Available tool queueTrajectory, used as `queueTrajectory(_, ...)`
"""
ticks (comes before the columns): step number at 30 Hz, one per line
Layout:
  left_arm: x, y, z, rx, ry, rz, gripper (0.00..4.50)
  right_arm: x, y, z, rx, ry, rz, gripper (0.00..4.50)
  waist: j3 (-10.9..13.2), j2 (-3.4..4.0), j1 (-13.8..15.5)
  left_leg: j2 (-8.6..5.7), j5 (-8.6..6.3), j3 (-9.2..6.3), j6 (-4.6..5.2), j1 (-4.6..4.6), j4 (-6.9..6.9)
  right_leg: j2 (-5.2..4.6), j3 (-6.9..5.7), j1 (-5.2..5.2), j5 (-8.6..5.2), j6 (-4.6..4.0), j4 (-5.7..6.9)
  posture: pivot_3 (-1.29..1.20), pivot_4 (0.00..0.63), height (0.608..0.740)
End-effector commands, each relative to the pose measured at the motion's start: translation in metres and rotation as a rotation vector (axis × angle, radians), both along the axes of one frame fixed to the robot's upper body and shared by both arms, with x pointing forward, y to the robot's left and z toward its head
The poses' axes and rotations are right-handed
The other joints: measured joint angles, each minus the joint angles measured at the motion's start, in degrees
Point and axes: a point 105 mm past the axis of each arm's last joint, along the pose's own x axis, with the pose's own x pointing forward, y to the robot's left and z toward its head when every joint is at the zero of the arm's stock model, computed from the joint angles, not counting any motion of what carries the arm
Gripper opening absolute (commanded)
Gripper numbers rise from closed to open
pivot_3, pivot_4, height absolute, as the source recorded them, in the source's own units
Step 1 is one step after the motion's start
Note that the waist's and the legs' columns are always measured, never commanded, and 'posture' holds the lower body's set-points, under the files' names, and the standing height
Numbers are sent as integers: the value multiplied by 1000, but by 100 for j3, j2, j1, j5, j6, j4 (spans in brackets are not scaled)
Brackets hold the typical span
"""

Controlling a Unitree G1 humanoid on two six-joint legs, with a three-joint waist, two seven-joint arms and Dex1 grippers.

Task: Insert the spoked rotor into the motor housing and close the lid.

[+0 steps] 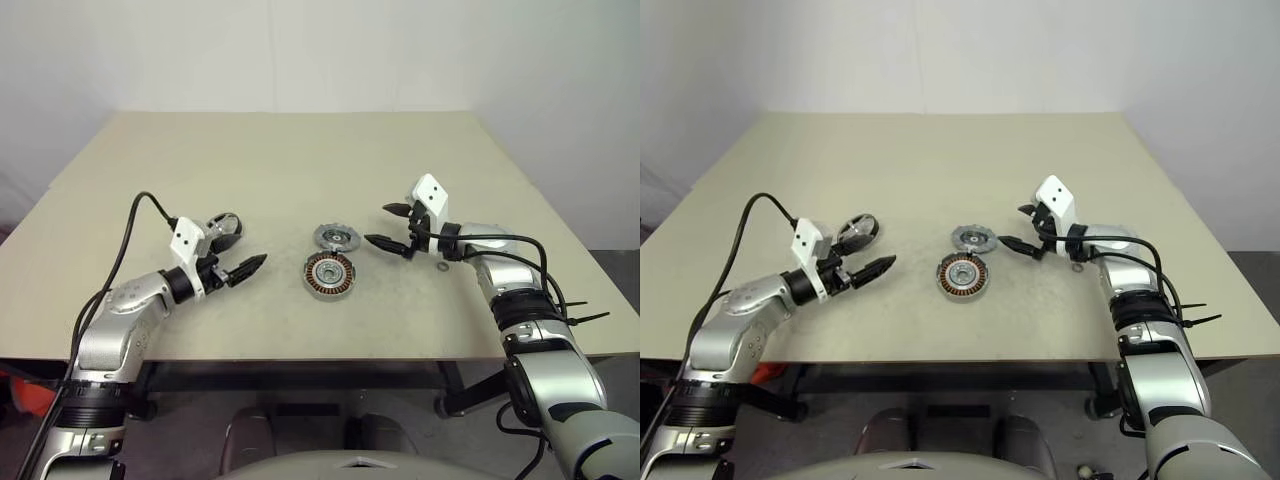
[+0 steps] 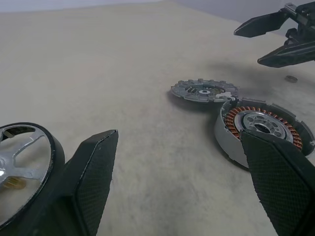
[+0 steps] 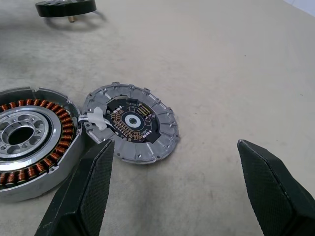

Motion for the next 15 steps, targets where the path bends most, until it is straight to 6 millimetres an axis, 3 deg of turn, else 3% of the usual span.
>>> queueTrajectory(1, 5, -3, 13, 3, -61, 1, 4156, 5, -3, 19, 2, -66, 1, 4500, 0, 0, 1, 0, 0, 0, 0, 0, 1, 0, 0, 0, 0, 0, 0, 0, 0, 740)
queueTrajectory(15, 10, -8, 16, -2, -67, -14, 4156, 3, -4, 13, -4, -40, -2, 4500, 0, 0, -3, 0, 0, 0, 0, 0, 2, 0, 0, 1, 0, 0, 1, 0, 0, 740)
